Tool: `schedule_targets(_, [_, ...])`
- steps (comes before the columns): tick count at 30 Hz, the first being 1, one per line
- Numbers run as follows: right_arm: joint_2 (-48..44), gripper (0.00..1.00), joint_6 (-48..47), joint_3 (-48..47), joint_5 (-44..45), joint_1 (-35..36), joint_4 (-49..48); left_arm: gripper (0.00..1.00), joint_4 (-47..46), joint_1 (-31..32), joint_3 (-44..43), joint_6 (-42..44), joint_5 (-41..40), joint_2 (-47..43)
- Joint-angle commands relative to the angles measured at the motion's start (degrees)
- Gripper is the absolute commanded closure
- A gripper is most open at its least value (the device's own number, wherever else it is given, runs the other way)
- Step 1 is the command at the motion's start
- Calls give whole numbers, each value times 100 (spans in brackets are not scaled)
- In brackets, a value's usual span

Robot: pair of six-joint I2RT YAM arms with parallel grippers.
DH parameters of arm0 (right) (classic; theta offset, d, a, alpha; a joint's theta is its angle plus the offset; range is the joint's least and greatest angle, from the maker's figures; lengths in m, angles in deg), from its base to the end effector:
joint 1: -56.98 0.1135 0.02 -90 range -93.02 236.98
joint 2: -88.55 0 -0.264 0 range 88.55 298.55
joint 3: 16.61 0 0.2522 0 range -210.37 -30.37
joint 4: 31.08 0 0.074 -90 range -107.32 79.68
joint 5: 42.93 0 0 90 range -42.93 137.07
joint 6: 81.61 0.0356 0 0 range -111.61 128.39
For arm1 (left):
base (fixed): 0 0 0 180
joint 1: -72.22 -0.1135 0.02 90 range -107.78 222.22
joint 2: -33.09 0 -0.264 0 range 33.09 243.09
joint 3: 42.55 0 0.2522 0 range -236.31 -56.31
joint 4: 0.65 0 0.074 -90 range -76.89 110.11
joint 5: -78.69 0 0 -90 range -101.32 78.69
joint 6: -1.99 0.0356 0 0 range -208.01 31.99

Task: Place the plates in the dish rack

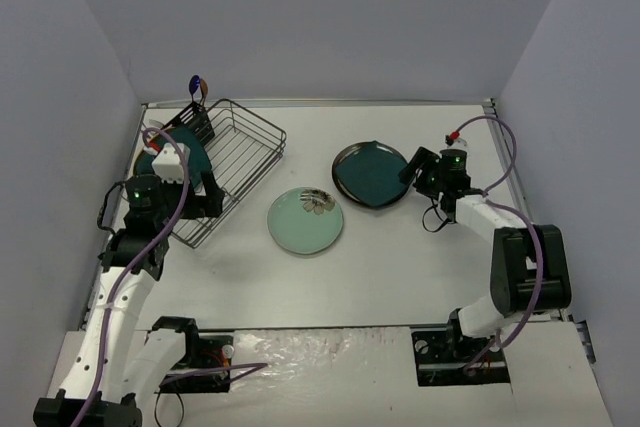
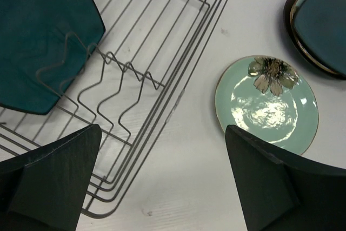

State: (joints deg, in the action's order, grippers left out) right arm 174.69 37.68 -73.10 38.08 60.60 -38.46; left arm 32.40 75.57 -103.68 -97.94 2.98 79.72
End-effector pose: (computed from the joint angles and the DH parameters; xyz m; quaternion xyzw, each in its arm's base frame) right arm 0.3214 0.0259 0.2108 0.1413 0.8168 0.2198 0.5143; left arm 0.1849 -0.0196 0.3340 0.0263 0.8084 -0.1673 0.5638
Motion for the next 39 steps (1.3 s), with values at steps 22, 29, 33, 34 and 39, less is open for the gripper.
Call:
schedule_targets(22, [1423, 66, -380, -568, -1344, -496, -1753, 3, -399, 46, 151, -458, 185, -310])
schedule_targets(29, [1172, 88, -384, -501, -1256, -520, -1600, 3, -399, 44, 147, -460, 212, -240])
schedule_targets(33, [807, 91, -335, -404, -1121, -515, -1365, 3, -404, 43, 149, -466, 245, -239])
schedule_targets(34, [709, 91, -325, -381, -1049, -511, -1286, 3, -407, 43, 149, -466, 248, -242])
schedule_targets(39, [474, 93, -306, -259, -841, -520, -1050, 3, -394, 52, 153, -466, 244, -237])
